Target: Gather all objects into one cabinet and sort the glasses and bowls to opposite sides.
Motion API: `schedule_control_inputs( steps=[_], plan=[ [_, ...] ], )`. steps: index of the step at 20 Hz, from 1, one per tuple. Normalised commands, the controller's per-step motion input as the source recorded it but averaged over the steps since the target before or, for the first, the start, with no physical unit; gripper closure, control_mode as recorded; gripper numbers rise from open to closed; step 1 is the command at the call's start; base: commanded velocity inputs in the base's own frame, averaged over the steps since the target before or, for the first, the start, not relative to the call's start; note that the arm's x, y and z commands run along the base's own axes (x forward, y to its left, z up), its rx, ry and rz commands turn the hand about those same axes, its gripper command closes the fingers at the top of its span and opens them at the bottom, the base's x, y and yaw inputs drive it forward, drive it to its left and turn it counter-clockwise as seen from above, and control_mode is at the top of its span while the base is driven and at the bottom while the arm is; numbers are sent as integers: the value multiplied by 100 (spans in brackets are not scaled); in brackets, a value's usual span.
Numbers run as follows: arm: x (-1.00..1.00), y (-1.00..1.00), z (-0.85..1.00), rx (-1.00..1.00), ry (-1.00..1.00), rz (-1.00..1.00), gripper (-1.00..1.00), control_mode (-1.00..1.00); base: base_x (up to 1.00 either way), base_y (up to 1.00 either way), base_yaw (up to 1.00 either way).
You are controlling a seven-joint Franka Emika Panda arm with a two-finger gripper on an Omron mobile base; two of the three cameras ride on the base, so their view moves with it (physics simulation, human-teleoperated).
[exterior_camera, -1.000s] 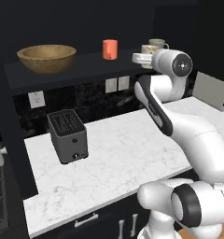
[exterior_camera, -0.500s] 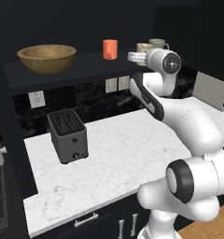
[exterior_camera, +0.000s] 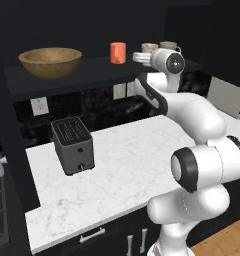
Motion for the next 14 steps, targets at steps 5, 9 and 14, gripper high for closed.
schedule_control_inputs(
  steps=[5,9,14],
  plan=[
    [-16,1,0,0,-8,0,-100,-100,0,0,0],
    [-34,0,43,0,-5,0,-100,-100,0,0,0],
    [-55,0,55,0,3,0,-100,-100,0,0,0]
  ],
)
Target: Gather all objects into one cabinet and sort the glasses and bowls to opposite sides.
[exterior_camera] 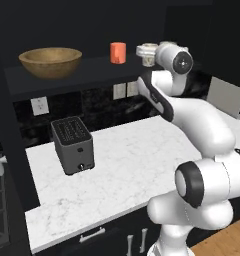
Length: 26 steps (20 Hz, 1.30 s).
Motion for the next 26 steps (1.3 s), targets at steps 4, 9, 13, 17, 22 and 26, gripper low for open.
schedule_control_inputs(
  steps=[4,9,13,17,22,26],
  plan=[
    [-92,0,14,0,15,0,-100,-100,0,0,0],
    [-100,0,0,0,8,0,-100,-100,0,0,0],
    [-100,0,0,0,7,0,-100,-100,0,0,0],
    [-100,0,0,0,0,1,-100,-100,0,0,0],
    [-100,0,0,0,-12,2,-100,-100,0,0,0],
    [-100,0,0,0,-10,1,-100,-100,0,0,0]
  ],
)
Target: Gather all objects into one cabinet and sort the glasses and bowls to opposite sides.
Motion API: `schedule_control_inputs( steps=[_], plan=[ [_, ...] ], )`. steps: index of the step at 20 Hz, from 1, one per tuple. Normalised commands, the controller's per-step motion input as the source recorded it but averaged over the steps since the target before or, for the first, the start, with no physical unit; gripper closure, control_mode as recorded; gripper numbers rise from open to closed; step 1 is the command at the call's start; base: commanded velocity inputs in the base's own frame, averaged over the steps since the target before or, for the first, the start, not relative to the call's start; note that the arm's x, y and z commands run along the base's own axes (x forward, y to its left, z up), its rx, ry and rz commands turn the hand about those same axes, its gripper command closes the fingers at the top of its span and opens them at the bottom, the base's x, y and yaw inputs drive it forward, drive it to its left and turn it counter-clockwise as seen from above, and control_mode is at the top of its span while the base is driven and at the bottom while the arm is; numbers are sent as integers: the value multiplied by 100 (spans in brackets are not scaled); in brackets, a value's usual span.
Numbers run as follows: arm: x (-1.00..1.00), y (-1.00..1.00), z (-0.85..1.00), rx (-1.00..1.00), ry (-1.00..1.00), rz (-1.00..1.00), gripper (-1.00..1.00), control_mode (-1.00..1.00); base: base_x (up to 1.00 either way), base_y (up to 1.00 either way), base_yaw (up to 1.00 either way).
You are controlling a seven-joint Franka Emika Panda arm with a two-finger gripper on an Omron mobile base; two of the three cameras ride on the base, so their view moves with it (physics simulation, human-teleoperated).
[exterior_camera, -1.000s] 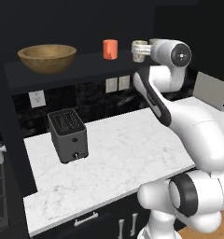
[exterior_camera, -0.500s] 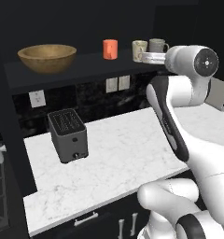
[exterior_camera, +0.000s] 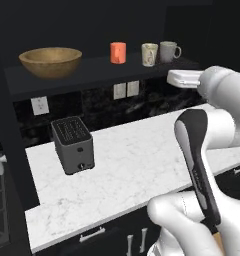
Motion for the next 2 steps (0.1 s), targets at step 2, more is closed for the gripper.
schedule_control_inputs(
  steps=[2],
  plan=[
    [-100,8,5,0,-2,0,-100,-100,0,0,0]
  ],
)
